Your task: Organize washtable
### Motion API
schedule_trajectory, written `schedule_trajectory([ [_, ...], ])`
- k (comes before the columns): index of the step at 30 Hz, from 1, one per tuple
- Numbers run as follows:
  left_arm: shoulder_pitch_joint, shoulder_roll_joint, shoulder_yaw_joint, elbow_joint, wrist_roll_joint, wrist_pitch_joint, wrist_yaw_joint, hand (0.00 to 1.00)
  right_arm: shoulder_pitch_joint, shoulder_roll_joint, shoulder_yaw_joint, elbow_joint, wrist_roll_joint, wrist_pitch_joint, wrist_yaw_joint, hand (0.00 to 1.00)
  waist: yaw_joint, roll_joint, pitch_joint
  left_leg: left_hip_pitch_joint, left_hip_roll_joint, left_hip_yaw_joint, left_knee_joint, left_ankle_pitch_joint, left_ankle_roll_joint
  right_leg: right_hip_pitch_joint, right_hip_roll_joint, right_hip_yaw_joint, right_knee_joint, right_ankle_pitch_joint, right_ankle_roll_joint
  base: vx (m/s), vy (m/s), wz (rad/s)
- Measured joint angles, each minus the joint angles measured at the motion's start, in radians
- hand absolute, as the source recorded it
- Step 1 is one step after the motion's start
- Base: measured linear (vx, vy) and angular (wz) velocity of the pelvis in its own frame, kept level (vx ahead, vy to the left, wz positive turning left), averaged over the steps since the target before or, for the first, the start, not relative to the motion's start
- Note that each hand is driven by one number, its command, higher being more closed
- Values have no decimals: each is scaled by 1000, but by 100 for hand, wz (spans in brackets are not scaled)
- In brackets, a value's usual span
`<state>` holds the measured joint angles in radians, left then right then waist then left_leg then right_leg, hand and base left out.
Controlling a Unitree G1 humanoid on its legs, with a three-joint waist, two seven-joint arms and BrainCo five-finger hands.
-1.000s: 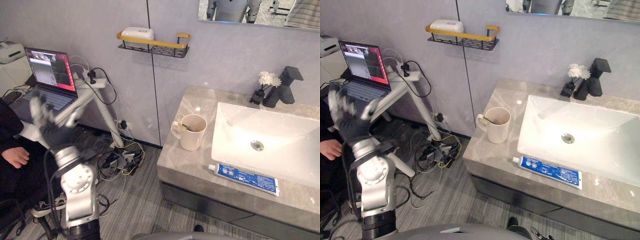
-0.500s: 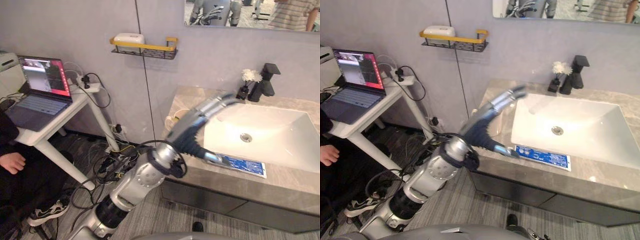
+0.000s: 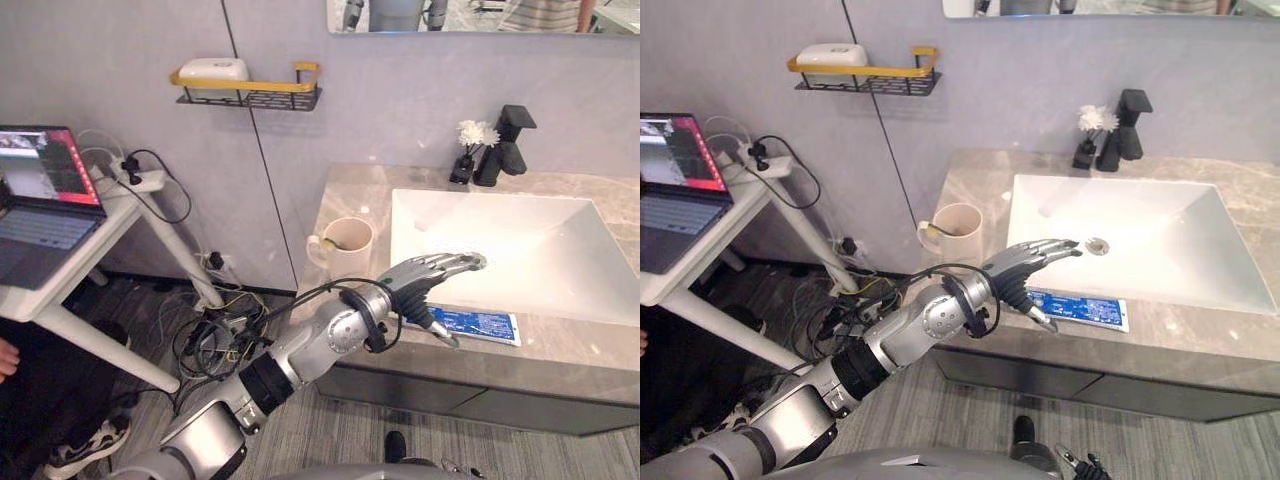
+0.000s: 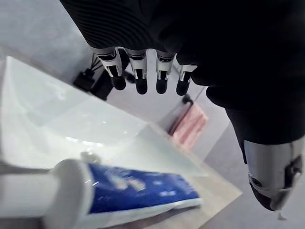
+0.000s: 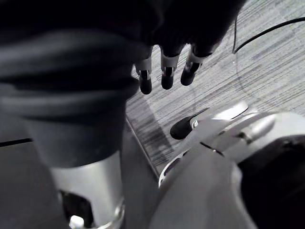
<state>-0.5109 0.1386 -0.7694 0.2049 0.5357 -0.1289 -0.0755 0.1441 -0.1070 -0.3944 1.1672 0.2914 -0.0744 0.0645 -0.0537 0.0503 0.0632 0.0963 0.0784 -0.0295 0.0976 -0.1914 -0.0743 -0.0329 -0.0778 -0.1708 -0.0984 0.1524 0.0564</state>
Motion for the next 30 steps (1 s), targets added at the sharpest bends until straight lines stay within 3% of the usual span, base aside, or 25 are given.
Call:
schedule_trajectory([
  [13,0,32,15,64,4,16,9,0,-24,11,-41,-20,1,0,-20,0,-23,22,45,39,14,11,-23,-6,-11,15,6,-3,-1,-16,1,66,-1,-2],
  [14,0,32,15,64,12,15,10,100,-26,11,-42,-21,1,0,-20,0,-23,22,45,43,13,12,-23,-6,-11,15,5,-4,-1,-17,2,47,4,-1],
  [25,1,25,14,71,41,7,21,100,-50,12,-43,-23,1,0,-24,0,-24,19,74,41,13,10,-20,-6,-11,15,4,-6,-1,-26,9,-4,0,0],
  [30,0,22,24,77,42,12,44,100,-51,12,-42,-28,2,-1,-25,0,-48,21,74,44,15,11,-22,-7,-12,16,6,-7,-1,-25,7,7,1,-1],
])
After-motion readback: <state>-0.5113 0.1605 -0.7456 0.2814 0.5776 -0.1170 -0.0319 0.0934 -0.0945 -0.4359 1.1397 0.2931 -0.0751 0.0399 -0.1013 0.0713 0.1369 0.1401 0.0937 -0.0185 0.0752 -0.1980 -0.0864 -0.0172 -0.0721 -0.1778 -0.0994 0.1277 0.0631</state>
